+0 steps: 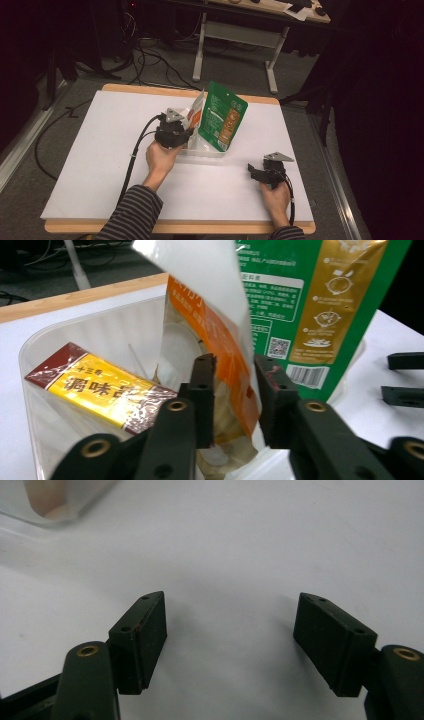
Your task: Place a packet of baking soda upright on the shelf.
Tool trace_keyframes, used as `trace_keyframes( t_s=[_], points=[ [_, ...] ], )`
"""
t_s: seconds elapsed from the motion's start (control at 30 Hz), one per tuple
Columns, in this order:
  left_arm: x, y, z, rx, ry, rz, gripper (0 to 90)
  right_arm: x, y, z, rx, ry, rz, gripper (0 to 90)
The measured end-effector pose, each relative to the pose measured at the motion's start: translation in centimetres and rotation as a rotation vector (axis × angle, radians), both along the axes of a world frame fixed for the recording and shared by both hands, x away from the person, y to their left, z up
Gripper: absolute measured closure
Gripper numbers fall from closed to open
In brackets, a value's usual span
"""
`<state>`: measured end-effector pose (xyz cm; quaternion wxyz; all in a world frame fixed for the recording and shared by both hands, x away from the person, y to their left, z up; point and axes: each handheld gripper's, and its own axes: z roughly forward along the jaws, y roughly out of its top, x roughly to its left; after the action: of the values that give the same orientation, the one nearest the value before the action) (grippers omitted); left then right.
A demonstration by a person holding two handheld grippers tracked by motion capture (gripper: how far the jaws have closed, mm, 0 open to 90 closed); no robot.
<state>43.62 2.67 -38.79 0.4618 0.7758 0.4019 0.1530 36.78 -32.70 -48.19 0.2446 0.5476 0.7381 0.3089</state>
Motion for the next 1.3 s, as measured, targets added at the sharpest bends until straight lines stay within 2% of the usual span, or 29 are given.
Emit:
trace_keyframes(
  t_s=[0.4, 0.73, 0.97, 1.3],
  points=[
    [-1.3, 1.5, 0.6, 0.011, -0.042, 0.012, 48.2, 0.0, 0.0, 0.0, 0.001, 0.001, 0.0, 29.7],
    [-2.7, 3.3, 1.2, -0.007, -0.073, 0.011, 45.3, 0.0, 0.0, 0.0, 0.001, 0.001, 0.0, 29.7],
    [-4.1, 5.4, 0.5, -0.005, -0.08, 0.022, 44.4, 0.0, 0.0, 0.0, 0.001, 0.001, -0.001, 29.7],
    [-5.2, 7.1, -0.3, -0.006, -0.083, 0.041, 43.6, 0.0, 0.0, 0.0, 0.001, 0.001, 0.0, 29.7]
  ],
)
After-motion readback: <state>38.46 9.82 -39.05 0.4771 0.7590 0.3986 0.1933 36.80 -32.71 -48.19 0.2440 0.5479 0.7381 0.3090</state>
